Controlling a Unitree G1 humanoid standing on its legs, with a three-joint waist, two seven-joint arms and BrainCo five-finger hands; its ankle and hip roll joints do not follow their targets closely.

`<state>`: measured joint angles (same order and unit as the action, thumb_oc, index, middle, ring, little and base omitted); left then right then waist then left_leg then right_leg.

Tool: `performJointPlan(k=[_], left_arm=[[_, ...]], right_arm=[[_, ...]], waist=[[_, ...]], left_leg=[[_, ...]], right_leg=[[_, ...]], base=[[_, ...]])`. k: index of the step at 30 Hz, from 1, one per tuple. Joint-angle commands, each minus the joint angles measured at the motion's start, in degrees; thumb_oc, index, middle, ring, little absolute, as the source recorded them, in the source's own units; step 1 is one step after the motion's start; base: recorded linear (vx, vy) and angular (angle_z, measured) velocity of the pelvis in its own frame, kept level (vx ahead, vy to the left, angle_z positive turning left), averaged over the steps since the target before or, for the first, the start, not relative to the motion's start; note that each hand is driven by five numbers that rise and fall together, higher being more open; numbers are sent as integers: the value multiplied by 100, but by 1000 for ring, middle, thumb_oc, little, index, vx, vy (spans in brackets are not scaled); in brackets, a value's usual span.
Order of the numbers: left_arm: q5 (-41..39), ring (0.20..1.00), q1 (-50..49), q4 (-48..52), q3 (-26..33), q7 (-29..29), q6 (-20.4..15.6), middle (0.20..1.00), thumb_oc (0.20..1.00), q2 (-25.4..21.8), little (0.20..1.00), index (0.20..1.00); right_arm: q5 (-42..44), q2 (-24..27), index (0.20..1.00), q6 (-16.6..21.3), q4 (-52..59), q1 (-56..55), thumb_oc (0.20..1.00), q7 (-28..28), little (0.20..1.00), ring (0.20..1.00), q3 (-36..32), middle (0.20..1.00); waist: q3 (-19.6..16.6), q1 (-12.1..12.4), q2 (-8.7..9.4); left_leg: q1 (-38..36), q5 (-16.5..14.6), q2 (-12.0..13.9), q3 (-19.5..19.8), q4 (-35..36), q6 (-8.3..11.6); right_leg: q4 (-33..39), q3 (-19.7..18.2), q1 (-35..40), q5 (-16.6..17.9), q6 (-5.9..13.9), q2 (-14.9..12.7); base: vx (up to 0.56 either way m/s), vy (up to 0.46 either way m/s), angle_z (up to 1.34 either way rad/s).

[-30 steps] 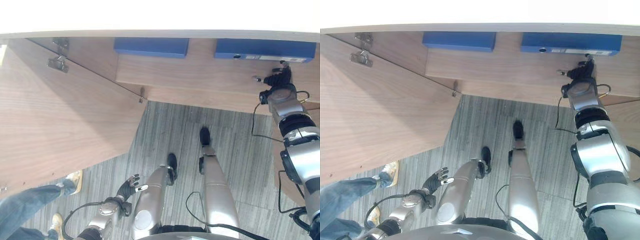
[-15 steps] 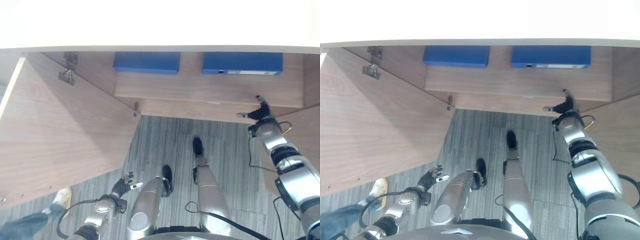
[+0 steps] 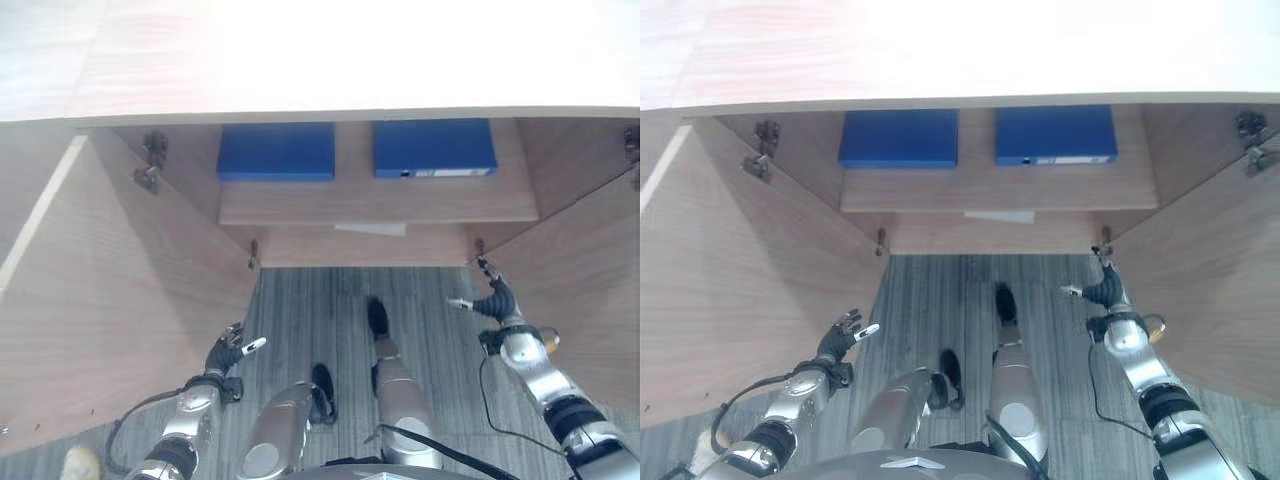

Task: Put the empty folder in the office cabinet

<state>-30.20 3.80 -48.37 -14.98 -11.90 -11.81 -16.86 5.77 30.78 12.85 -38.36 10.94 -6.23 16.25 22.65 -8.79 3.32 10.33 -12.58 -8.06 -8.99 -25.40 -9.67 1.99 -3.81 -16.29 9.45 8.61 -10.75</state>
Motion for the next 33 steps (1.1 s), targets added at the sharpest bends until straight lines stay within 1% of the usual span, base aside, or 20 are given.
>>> performJointPlan(k=[1, 2, 4, 6, 8, 9, 10, 11, 13, 14, 15, 18, 21, 22, 23, 25, 26, 27, 31, 33], left_arm=[[44, 1000, -463, 407, 271, -47, -110, 1000, 1000, -59, 1000, 1000], [75, 1000, -484, 434, 294, -56, -91, 1000, 1000, -66, 1000, 1000], [290, 1000, -666, 571, 424, -105, 69, 1000, 1000, -83, 1000, 1000], [360, 1000, -778, 578, 457, -138, 54, 1000, 1000, -83, 1000, 1000], [342, 1000, -946, 618, 495, -134, 36, 1000, 1000, -75, 1000, 1000], [339, 1000, -999, 604, 511, -133, 15, 1000, 1000, -57, 1000, 1000], [281, 1000, -1081, 584, 533, -149, -24, 1000, 1000, -66, 1000, 1000], [265, 1000, -1090, 582, 538, -148, -27, 1000, 1000, -74, 1000, 1000], [129, 1000, -1109, 582, 558, -120, -32, 1000, 1000, -107, 1000, 1000], [-32, 1000, -1123, 643, 601, -53, 10, 1000, 1000, -179, 1000, 1000], [-63, 1000, -1124, 663, 603, -33, 25, 1000, 1000, -193, 1000, 1000], [-175, 1000, -1164, 715, 654, 135, 69, 1000, 1000, -207, 1000, 1000], [-293, 1000, -1212, 495, 729, 243, -123, 1000, 1000, -34, 1000, 1000], [-353, 1000, -1210, 377, 743, 294, -229, 1000, 1000, 67, 1000, 1000], [-376, 1000, -1203, 338, 737, 303, -258, 1000, 1000, 86, 1000, 1000], [-452, 1000, -1210, 208, 757, 354, -327, 1000, 1000, 202, 1000, 1000], [-475, 1000, -1224, 172, 769, 392, -350, 1000, 1000, 252, 1000, 1000], [-483, 1000, -1241, 160, 773, 408, -361, 1000, 1000, 280, 1000, 1000], [-362, 1000, -1279, 118, 763, 355, -259, 1000, 1000, 264, 1000, 1000], [-230, 1000, -1310, 75, 728, 280, -164, 1000, 1000, 191, 1000, 1000]], right_arm=[[322, 184, 1000, 318, 37, 294, 1000, -163, 1000, 1000, -334, 1000], [327, 173, 1000, 299, 44, 246, 1000, -168, 1000, 1000, -378, 1000], [302, -42, 1000, 278, 129, -245, 1000, -481, 1000, 1000, -663, 1000], [338, -161, 1000, 283, 108, -396, 1000, -601, 1000, 1000, -729, 1000], [203, -337, 1000, 269, 18, -563, 1000, -789, 1000, 1000, -812, 1000], [233, -367, 1000, 279, -28, -626, 1000, -820, 1000, 1000, -860, 1000], [278, -420, 1000, 264, -115, -719, 1000, -944, 1000, 1000, -944, 1000], [264, -431, 1000, 257, -134, -729, 1000, -963, 1000, 1000, -955, 1000], [382, -452, 1000, 258, -247, -770, 1000, -1096, 1000, 1000, -1051, 1000], [506, -481, 1000, 278, -290, -815, 1000, -1304, 1000, 1000, -1143, 1000], [521, -490, 1000, 282, -283, -826, 1000, -1330, 1000, 1000, -1159, 1000], [575, -629, 1000, 402, -169, -936, 1000, -2092, 1000, 1000, -1298, 1000], [470, -848, 1000, 672, -45, -1018, 1000, -3420, 1000, 1000, -1477, 1000], [436, -939, 1000, 716, -12, -1061, 1000, -3782, 1000, 1000, -1612, 1000], [403, -973, 1000, 717, -16, -1075, 1000, -3895, 1000, 1000, -1631, 1000], [361, -1076, 1000, 749, -52, -1093, 1000, -4467, 1000, 1000, -1700, 1000], [470, -1135, 1000, 769, -81, -1119, 1000, -4583, 1000, 1000, -1773, 1000], [597, -1183, 1000, 901, -117, -1156, 1000, -4617, 1000, 1000, -1858, 1000], [1309, -1206, 1000, 1210, -301, -1135, 1000, -3932, 1000, 1000, -2032, 1000], [1689, -1085, 1000, 1372, -499, -968, 1000, -3589, 1000, 1000, -2171, 1000]], waist=[[-203, 161, -102], [-212, 160, -94], [-235, 162, -96], [-237, 174, -88], [-248, 193, -79], [-237, 198, -131], [-280, 201, -186], [-304, 197, -177], [-341, 238, -276], [-382, 295, -393], [-385, 309, -415], [-430, 427, -546], [-528, 486, -649], [-607, 480, -661], [-626, 475, -646], [-683, 433, -620], [-710, 411, -613], [-737, 391, -610], [-811, 377, -619], [-888, 430, -610]], left_leg=[[-1216, -916, 262, 360, 457, 429], [-1223, -916, 256, 366, 457, 420], [-1339, -801, 210, 384, 595, 356], [-1399, -711, 174, 372, 709, 345], [-1496, -525, 118, 365, 992, 323], [-1550, -490, 148, 361, 1091, 314], [-1554, -311, 169, 350, 1340, 310], [-1532, -250, 157, 346, 1396, 311], [-1489, -81, 249, 290, 1589, 332], [-1398, 141, 390, 188, 1763, 354], [-1372, 179, 420, 171, 1781, 358], [-1226, 434, 639, 10, 1953, 353], [-1197, 609, 819, -146, 2167, 398], [-1189, 681, 867, -238, 2260, 479], [-1187, 669, 855, -255, 2268, 492], [-1262, 689, 865, -305, 2329, 564], [-1328, 708, 888, -329, 2377, 613], [-1377, 738, 915, -336, 2426, 663], [-1554, 885, 986, -310, 2642, 814], [-1644, 963, 1010, -258, 2769, 901]], right_leg=[[301, 152, -273, 312, 68, 265], [301, 141, -267, 306, 77, 268], [301, 250, -198, 331, 169, 337], [301, 383, -175, 391, 186, 360], [258, 526, -80, 500, 174, 337], [181, 538, -14, 491, 154, 354], [-193, 463, 86, 394, 95, 325], [-278, 443, 86, 375, 83, 302], [-778, 446, 209, 202, -4, 284], [-1152, 563, 361, -137, -122, 234], [-1226, 594, 399, -211, -150, 216], [-1573, 806, 809, -658, -297, 25], [-1580, 887, 1241, -948, -330, -121], [-1291, 901, 1425, -1007, -279, -113], [-1158, 902, 1460, -998, -241, -98], [-824, 870, 1587, -961, -158, -24], [-656, 858, 1655, -922, -147, 23], [-527, 859, 1708, -888, -152, 68], [-232, 904, 1887, -811, -213, 205], [-72, 963, 1988, -775, -256, 284]], base=[[-128, 52, 4], [-164, 82, 2], [-133, 87, -7], [-66, 55, -21], [-82, 53, -45], [-146, 46, -55], [-152, 41, -56], [-197, 33, -47], [-213, 8, -30], [-237, -11, -30], [-266, -29, -38], [-176, -77, -37], [-95, -103, -62], [-40, -104, -112], [-6, -106, -117], [62, -125, -67], [71, -175, -33], [51, -167, -39], [56, -155, -35], [54, -195, -5]])
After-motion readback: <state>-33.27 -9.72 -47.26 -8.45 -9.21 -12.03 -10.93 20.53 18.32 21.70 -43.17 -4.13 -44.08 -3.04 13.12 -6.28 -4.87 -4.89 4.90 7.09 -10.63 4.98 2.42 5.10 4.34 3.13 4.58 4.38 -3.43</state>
